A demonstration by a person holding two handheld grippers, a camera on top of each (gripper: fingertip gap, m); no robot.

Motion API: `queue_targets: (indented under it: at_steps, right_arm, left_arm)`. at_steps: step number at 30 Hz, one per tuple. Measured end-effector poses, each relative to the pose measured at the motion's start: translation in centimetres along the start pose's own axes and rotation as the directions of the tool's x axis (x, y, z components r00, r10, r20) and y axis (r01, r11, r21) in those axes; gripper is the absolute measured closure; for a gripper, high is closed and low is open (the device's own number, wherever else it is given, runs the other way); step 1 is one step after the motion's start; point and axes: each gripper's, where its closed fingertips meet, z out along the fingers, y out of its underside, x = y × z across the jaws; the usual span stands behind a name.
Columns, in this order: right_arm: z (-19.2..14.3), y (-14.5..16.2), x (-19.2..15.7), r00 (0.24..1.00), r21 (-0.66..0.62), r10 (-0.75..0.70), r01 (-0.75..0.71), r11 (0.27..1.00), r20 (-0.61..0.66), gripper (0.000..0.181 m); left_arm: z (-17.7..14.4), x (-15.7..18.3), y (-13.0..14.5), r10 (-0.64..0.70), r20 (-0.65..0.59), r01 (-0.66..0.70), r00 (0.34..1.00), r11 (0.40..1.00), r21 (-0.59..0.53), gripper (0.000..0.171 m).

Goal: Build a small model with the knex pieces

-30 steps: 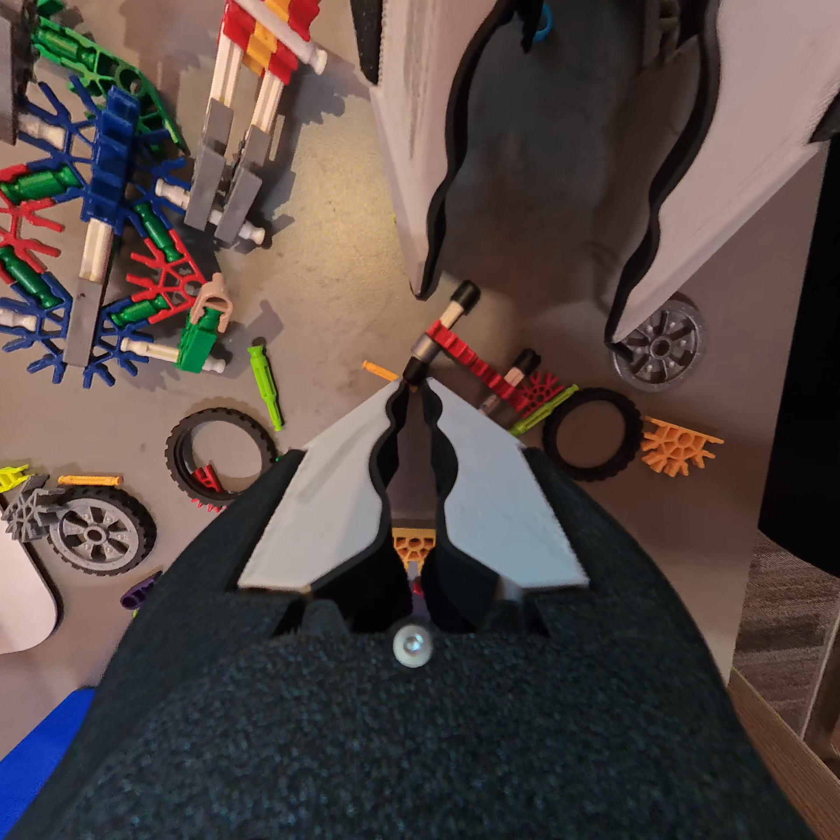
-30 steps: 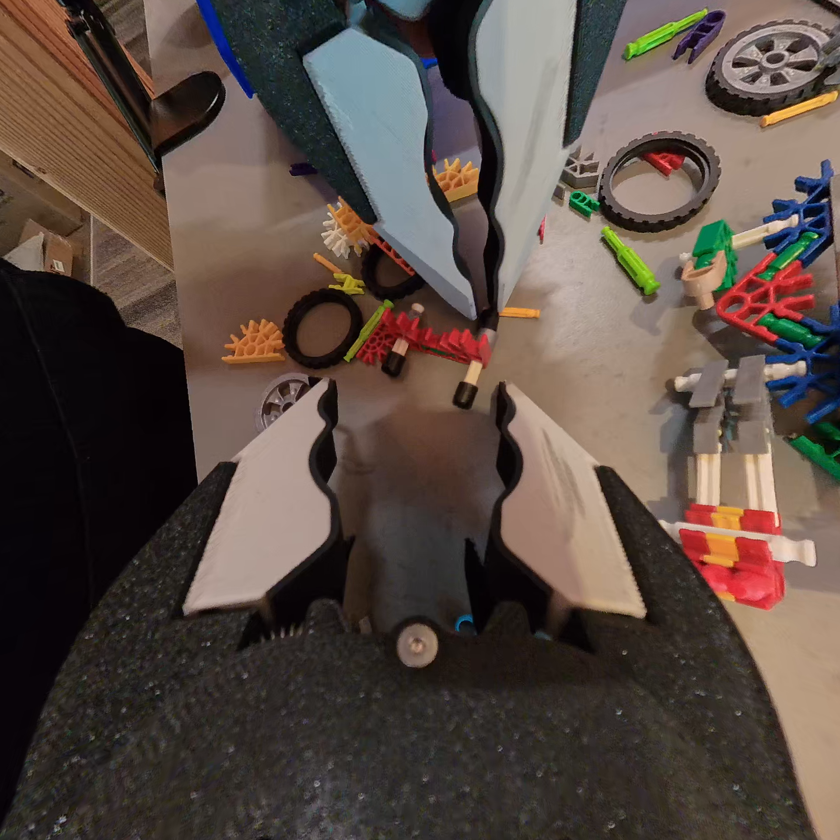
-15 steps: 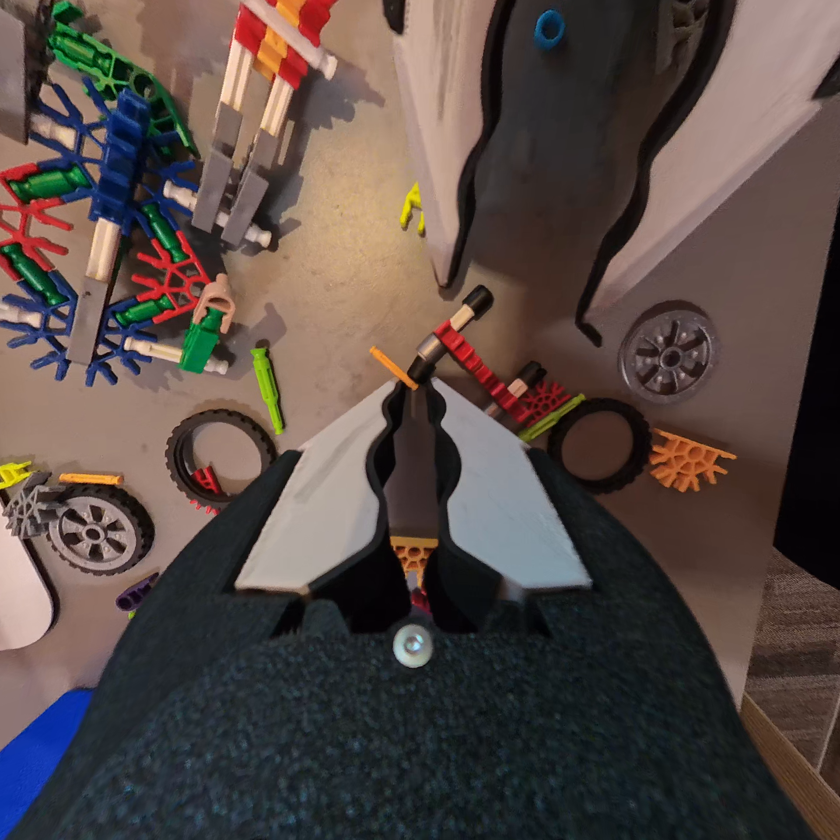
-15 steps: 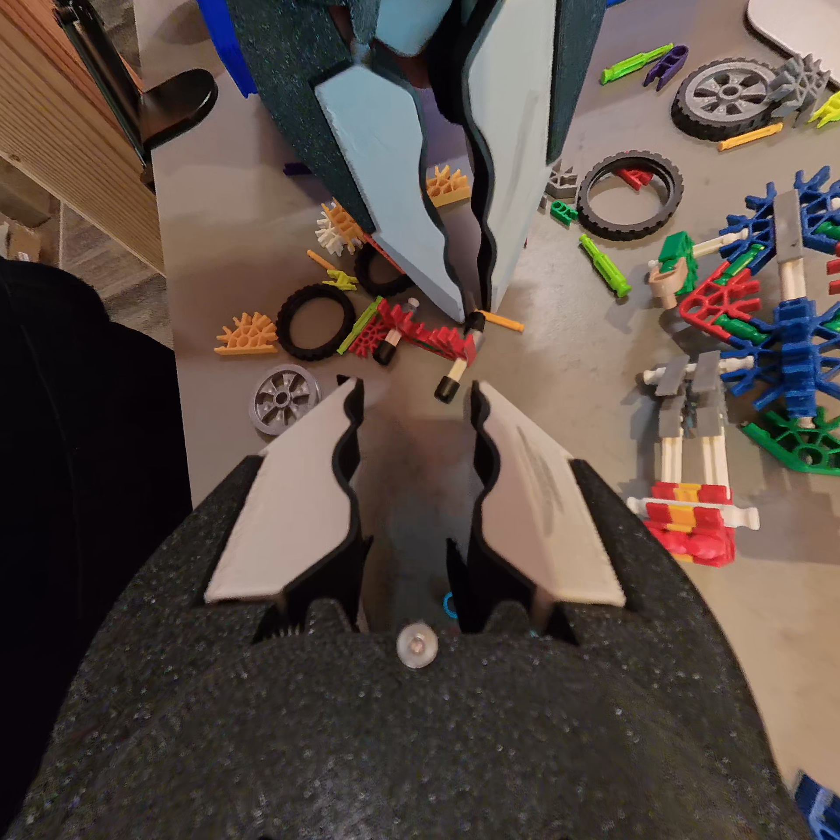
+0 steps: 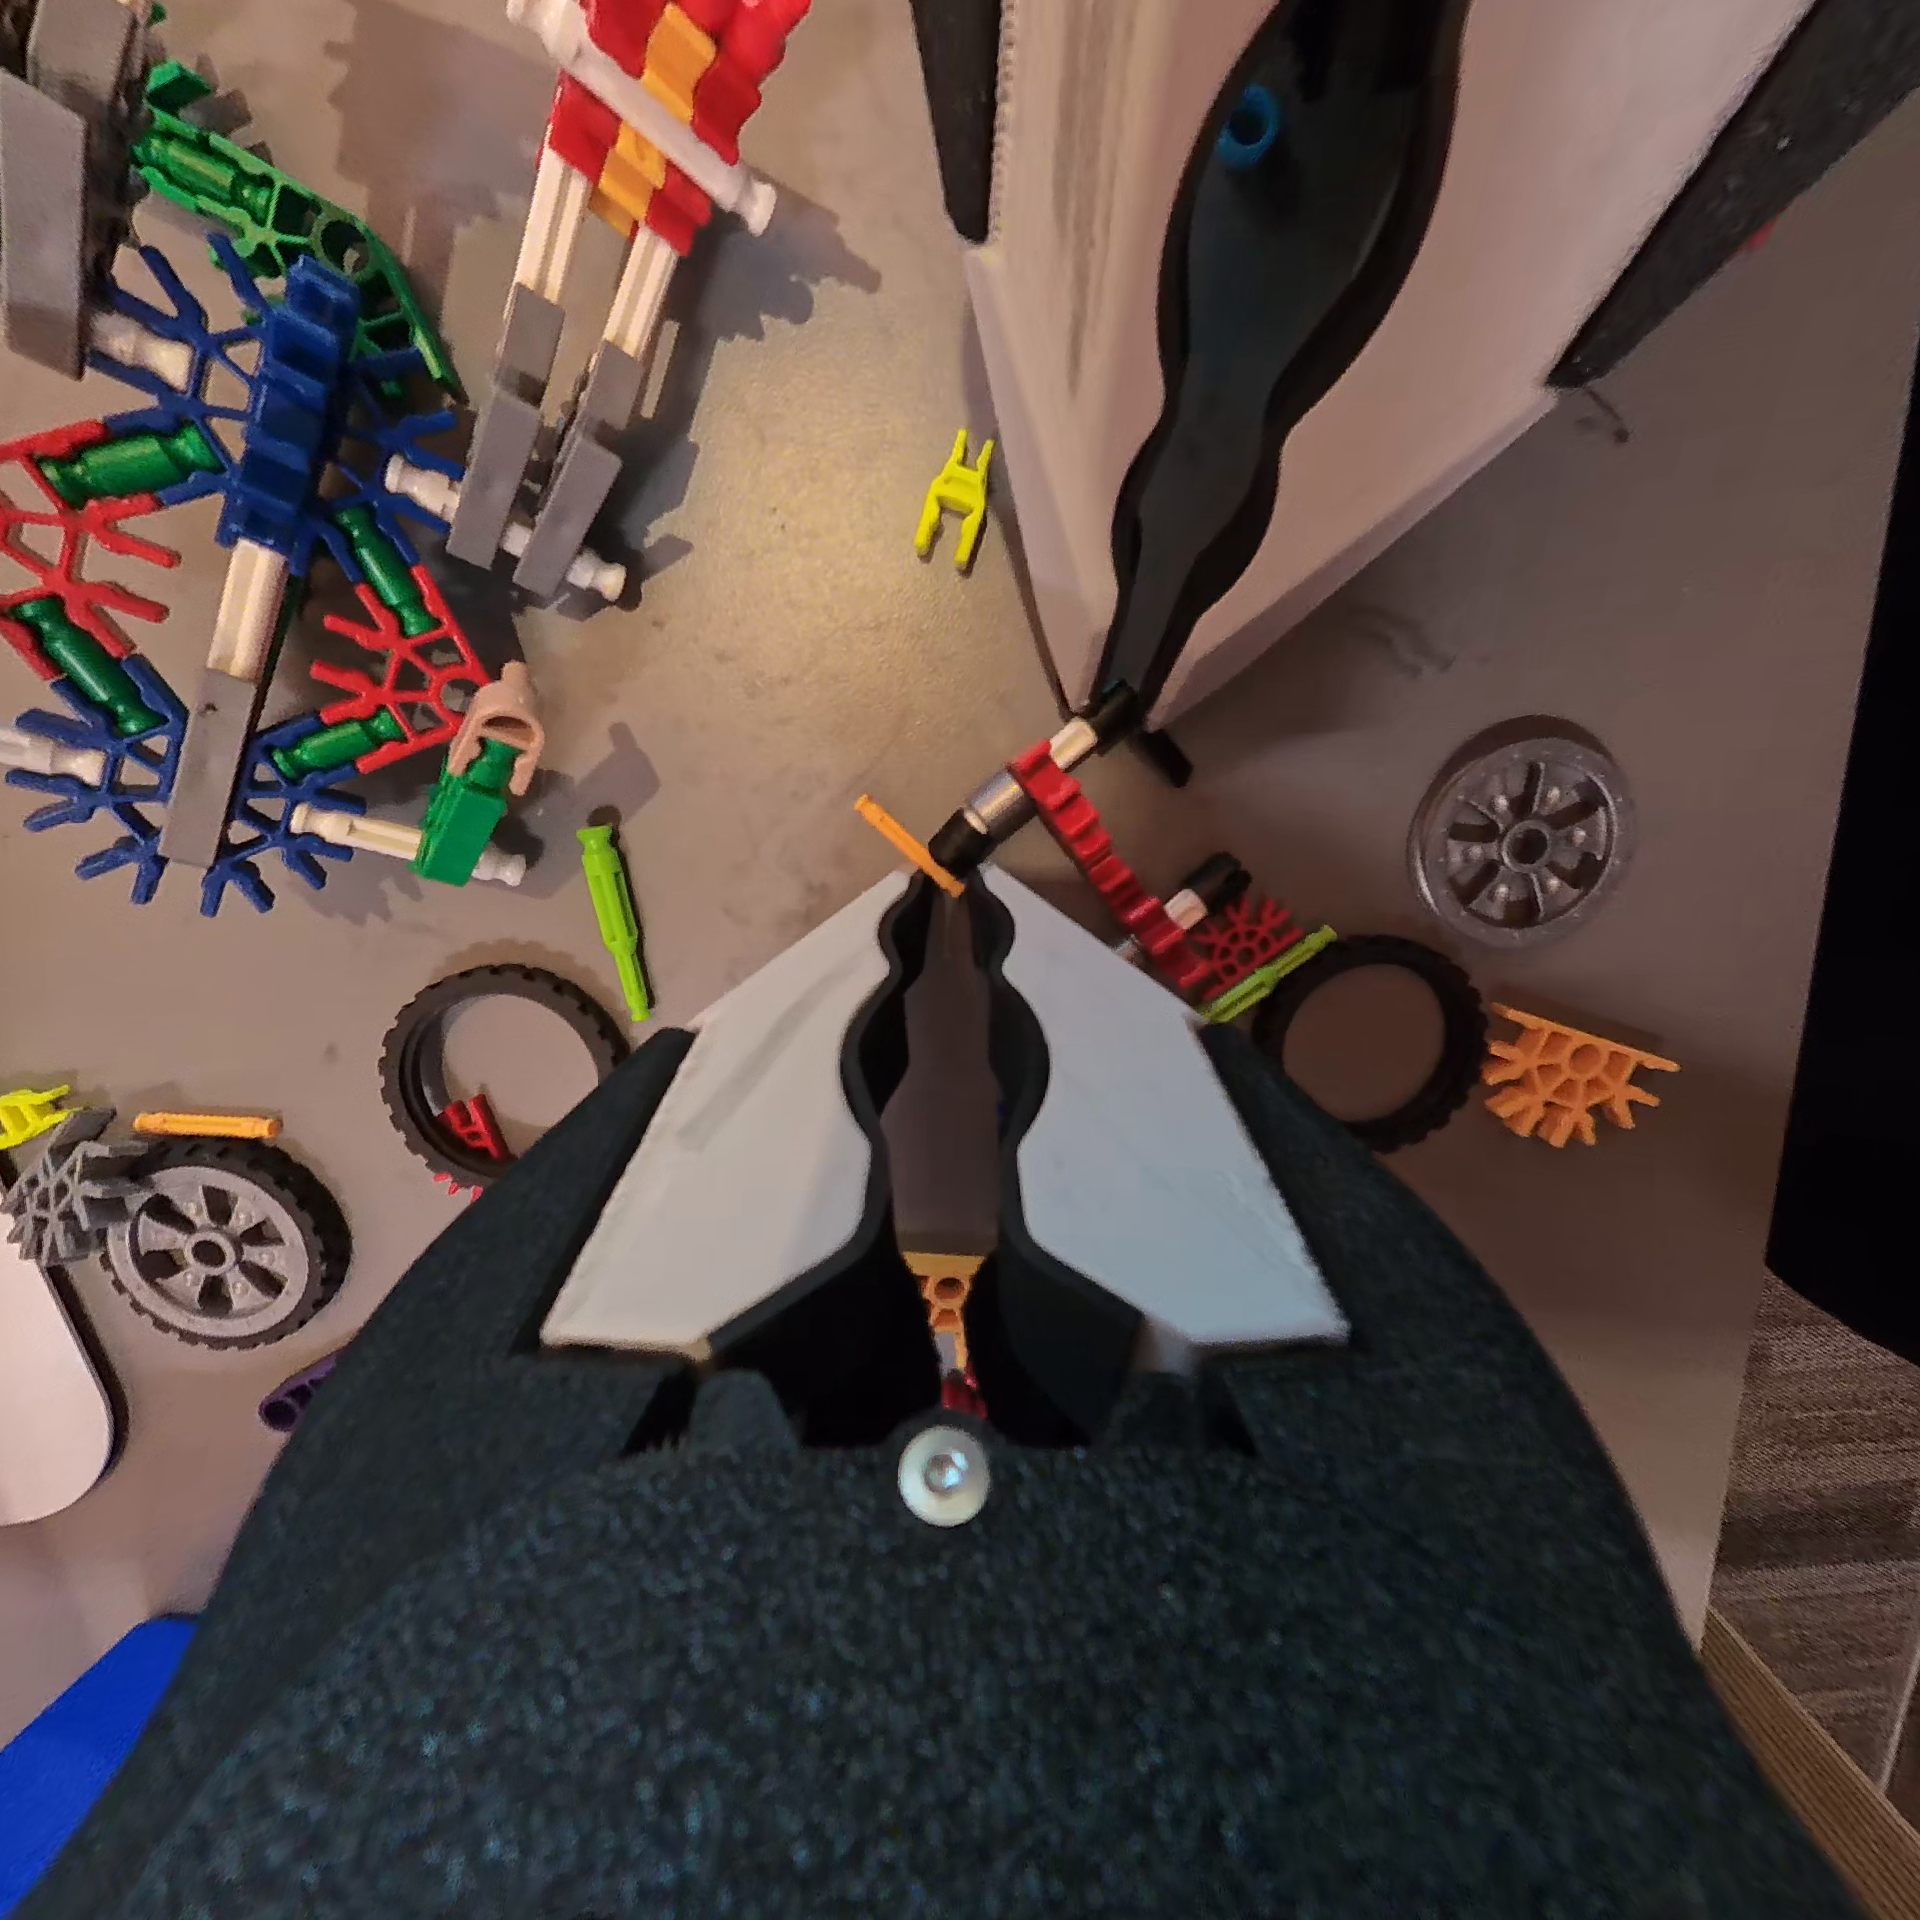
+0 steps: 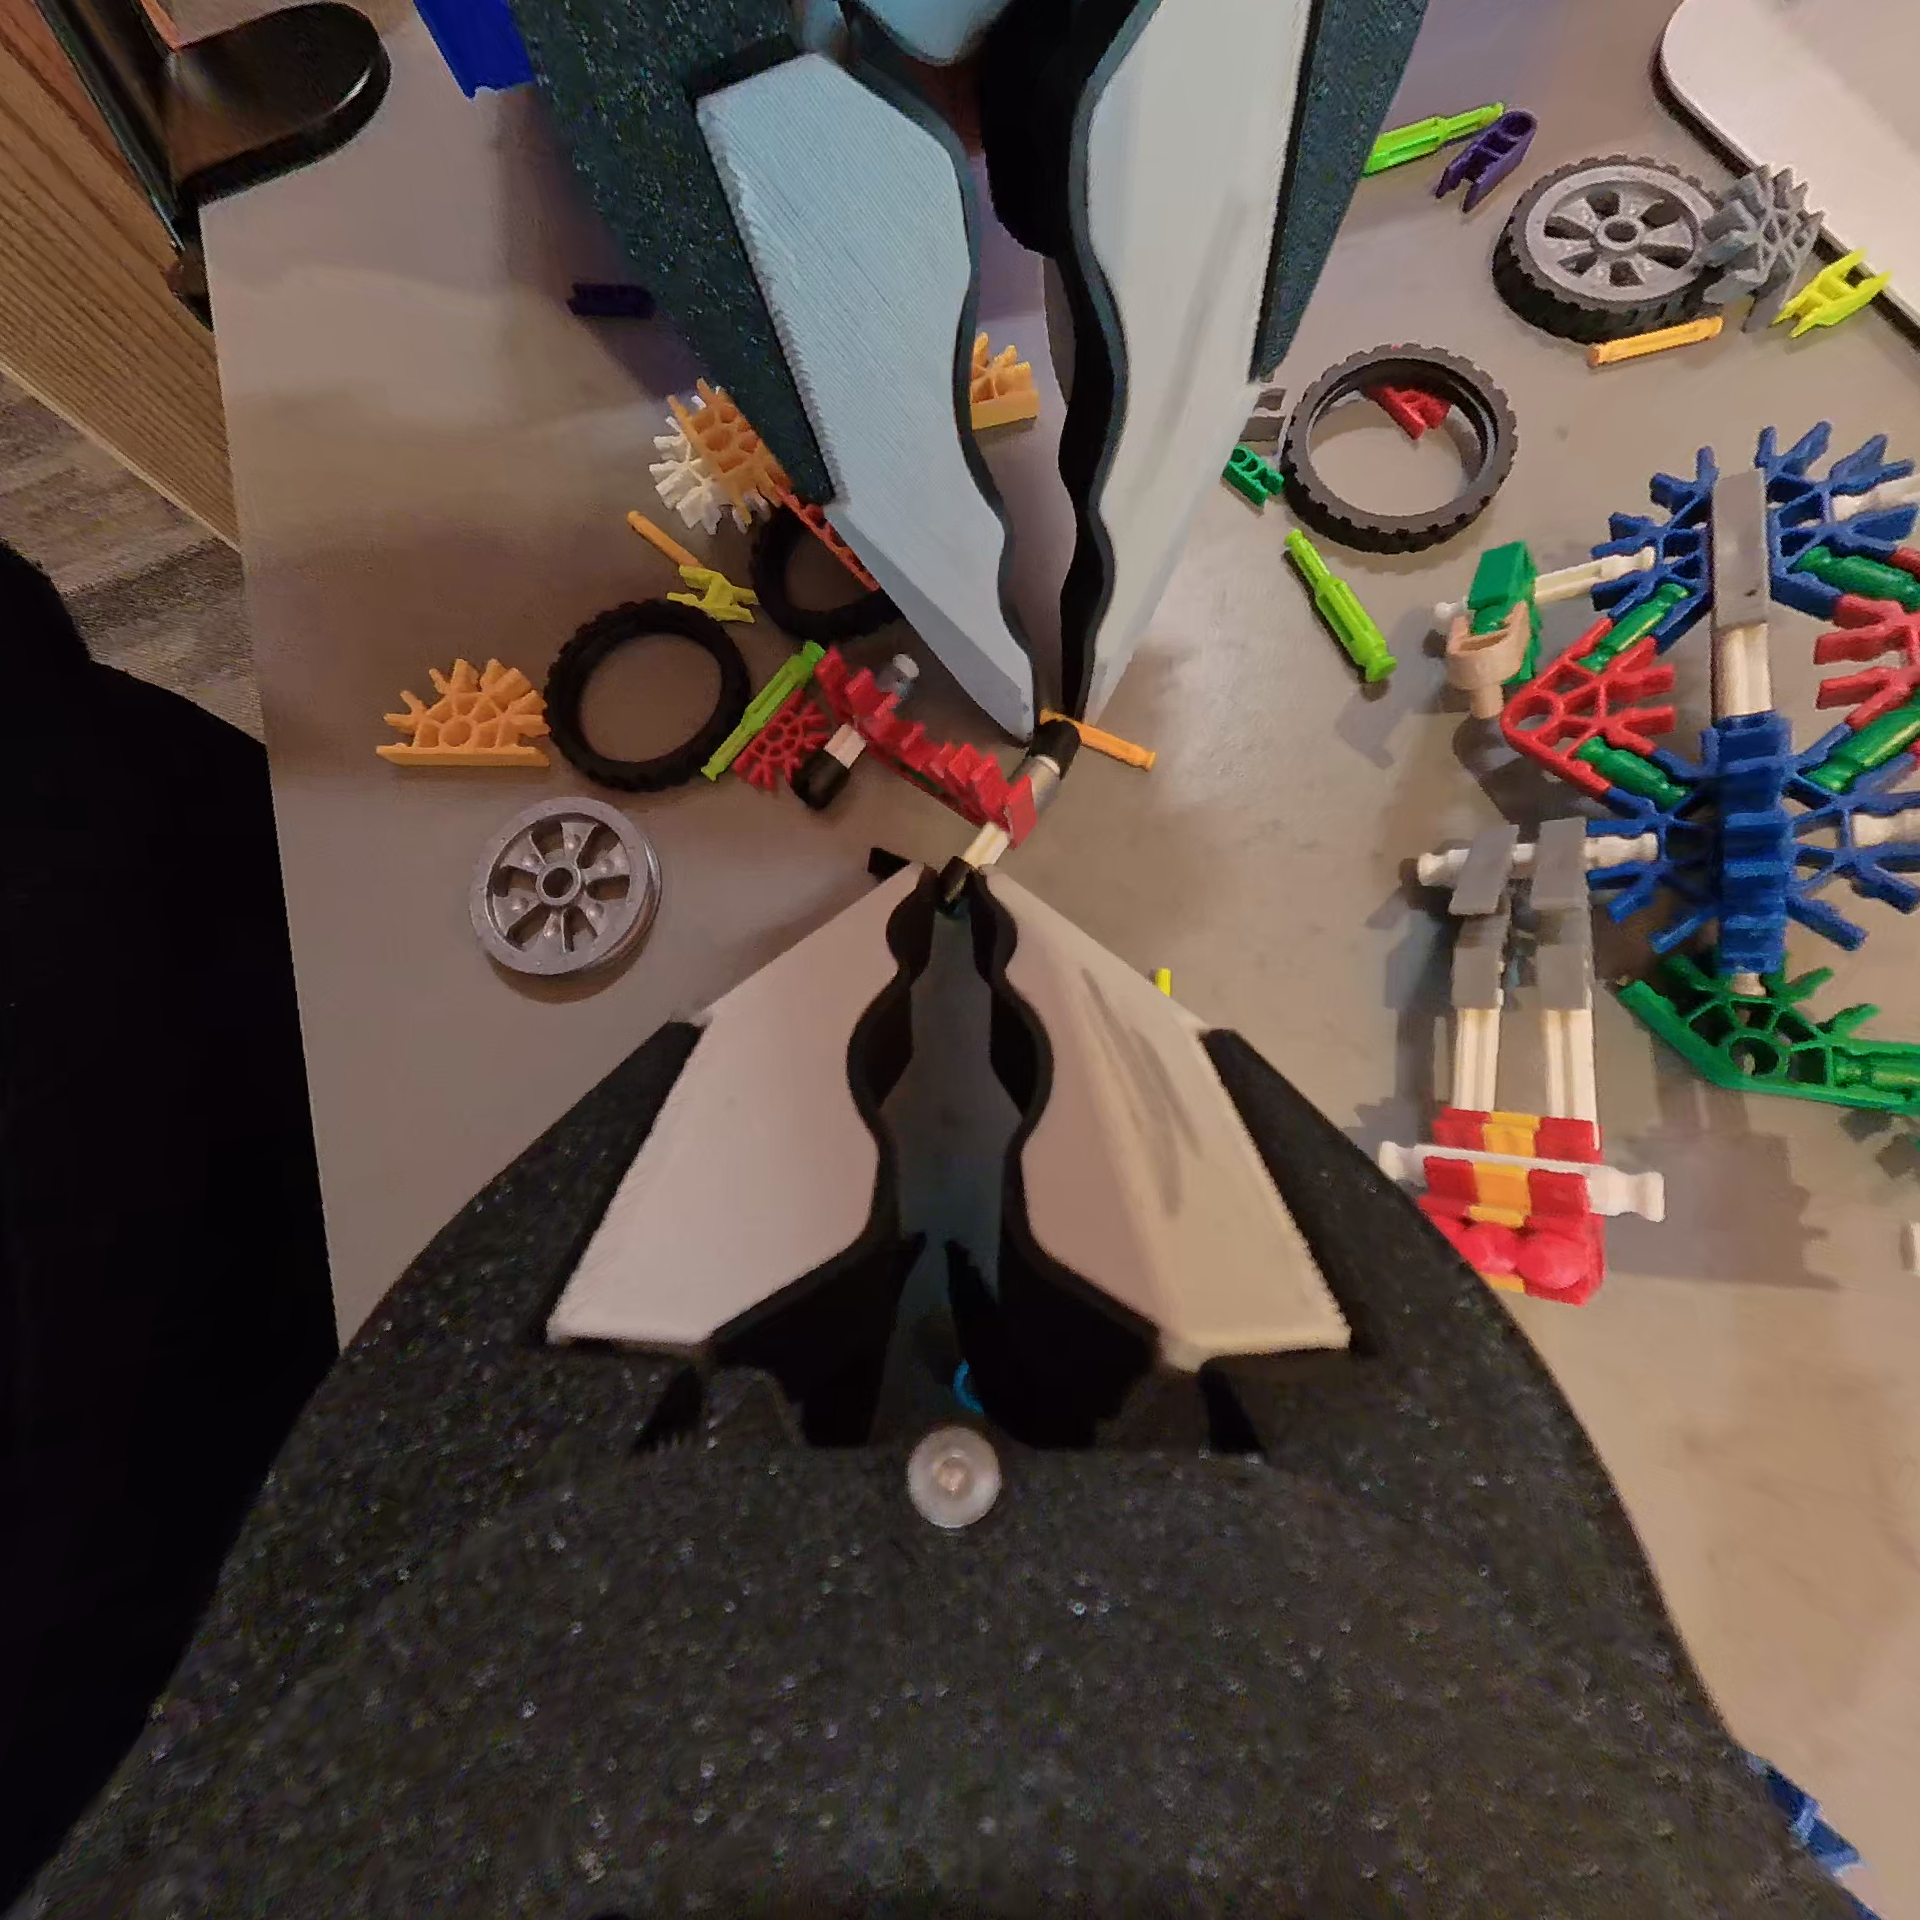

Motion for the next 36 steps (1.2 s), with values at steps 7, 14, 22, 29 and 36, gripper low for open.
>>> queue_targets:
  at_steps: [7,14,22,29,36]
  right_arm:
    - [0.04,-0.04,0.11,1.0,0.003,-0.006,0.006,1.0,-0.007,0.175]
    - [0.09,-0.08,0.11,0.999,0.006,-0.026,0.026,1.0,-0.021,0.176]
    - [0.19,-0.17,-0.05,0.993,0.005,-0.109,0.11,0.994,-0.042,0.177]
    - [0.26,-0.29,-0.07,0.977,0.006,-0.195,0.197,0.98,-0.088,0.181]
    - [0.48,-0.48,-0.28,0.968,0.009,-0.235,0.237,0.971,-0.084,0.181]
  left_arm:
    - [-0.04,0.13,-0.37,0.007,-0.005,-0.006,1.0,1.0,0.023,0.168]
    - [-0.11,0.24,-0.38,-0.001,-0.015,0.002,1.0,1.0,0.024,0.168]
    - [-0.1,0.33,-0.47,0.007,-0.01,-0.007,1.0,1.0,0.029,0.167]
    - [-0.08,0.39,-0.58,0.018,-0.013,-0.017,1.0,0.999,0.034,0.168]
    - [-0.07,0.4,-0.58,0.032,-0.013,-0.032,0.999,0.999,0.033,0.166]
